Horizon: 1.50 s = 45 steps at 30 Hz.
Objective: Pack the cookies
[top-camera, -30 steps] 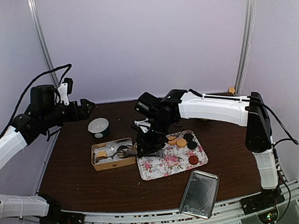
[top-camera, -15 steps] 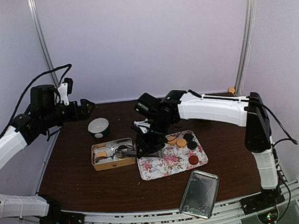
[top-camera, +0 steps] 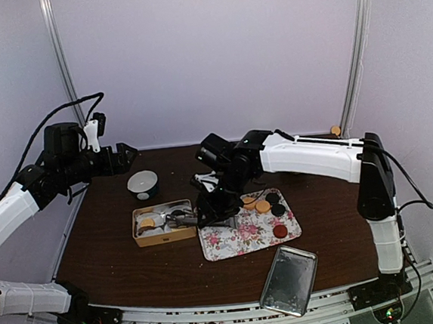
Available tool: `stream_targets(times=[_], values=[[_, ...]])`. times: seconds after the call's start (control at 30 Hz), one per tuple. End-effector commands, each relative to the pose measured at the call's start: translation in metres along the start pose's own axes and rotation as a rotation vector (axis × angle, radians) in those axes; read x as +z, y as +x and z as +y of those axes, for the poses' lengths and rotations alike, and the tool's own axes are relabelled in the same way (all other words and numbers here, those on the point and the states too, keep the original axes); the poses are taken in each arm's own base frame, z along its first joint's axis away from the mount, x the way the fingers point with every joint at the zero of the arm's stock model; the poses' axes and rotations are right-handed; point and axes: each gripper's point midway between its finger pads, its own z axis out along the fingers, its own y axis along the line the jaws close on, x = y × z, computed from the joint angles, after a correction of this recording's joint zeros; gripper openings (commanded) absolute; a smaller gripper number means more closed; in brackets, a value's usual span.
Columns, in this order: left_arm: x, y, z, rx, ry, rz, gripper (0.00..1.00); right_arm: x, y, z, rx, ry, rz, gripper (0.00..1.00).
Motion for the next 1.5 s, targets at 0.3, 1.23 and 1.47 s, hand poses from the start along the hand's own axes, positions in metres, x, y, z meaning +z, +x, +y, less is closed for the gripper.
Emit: stream_targets(times=[0.3,1.23,1.47], values=[[-0.006,-0.024,-0.002,-0.005,0.004,-0.080,0.98,-0.118,-0.010,0.032,0.011,-0.083,-0.322,0.46],[-0.003,-0.021,-0.006,-0.013,0.027,-0.069,0.98,-0.127,0.162,-0.131,0.228,0.333,-0.191,0.45],[-0.005,-0.022,-0.007,-0.013,0.033,-0.072,0.98,-0.120,0.180,-0.138,0.244,0.339,-0.144,0.45]])
